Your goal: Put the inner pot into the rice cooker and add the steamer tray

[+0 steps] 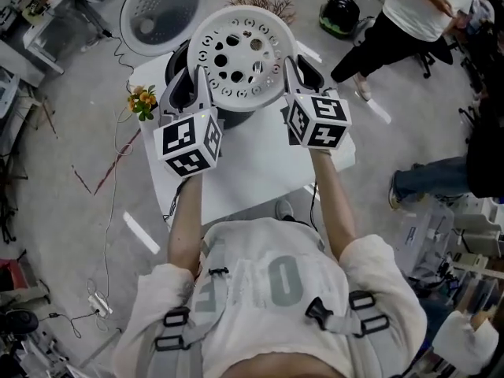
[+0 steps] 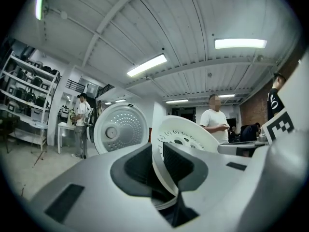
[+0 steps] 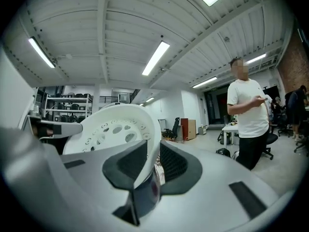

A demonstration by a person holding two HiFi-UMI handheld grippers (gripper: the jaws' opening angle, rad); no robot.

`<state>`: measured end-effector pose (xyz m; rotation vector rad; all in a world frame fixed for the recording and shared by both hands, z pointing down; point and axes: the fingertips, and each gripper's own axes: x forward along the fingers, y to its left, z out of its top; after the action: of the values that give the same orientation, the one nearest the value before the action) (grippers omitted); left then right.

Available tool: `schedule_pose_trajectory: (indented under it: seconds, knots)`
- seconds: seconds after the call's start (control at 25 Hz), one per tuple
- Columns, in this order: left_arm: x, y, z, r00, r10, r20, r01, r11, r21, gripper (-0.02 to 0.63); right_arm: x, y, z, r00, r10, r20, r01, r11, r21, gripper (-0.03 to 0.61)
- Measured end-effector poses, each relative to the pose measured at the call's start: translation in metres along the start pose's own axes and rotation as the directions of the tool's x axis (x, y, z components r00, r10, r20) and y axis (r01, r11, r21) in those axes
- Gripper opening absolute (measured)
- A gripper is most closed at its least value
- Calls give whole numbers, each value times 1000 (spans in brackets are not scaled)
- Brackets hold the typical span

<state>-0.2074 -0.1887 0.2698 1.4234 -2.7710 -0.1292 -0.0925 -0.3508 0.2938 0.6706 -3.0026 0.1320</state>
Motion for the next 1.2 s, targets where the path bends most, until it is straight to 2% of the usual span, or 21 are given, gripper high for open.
schedule_pose_trajectory:
  seconds: [0.2, 0.4, 0.84, 1.2]
  knots:
    - [6, 40, 15, 999, 48, 8, -48, 999, 19, 83, 37, 33, 6, 997, 77, -25, -77, 997, 3, 89]
    - [15, 76, 8, 993, 112, -23, -111, 993, 47, 83, 70, 60, -7, 985, 144, -92, -145, 989, -10, 95]
    - [43, 111, -24, 979, 156, -128, -148, 986, 72, 83, 108, 75, -39, 965, 137, -224, -159, 984, -81, 100]
    - [60, 119, -54, 965, 152, -215, -144, 988, 52, 83, 120, 69, -63, 947, 128, -296, -151, 987, -59, 98]
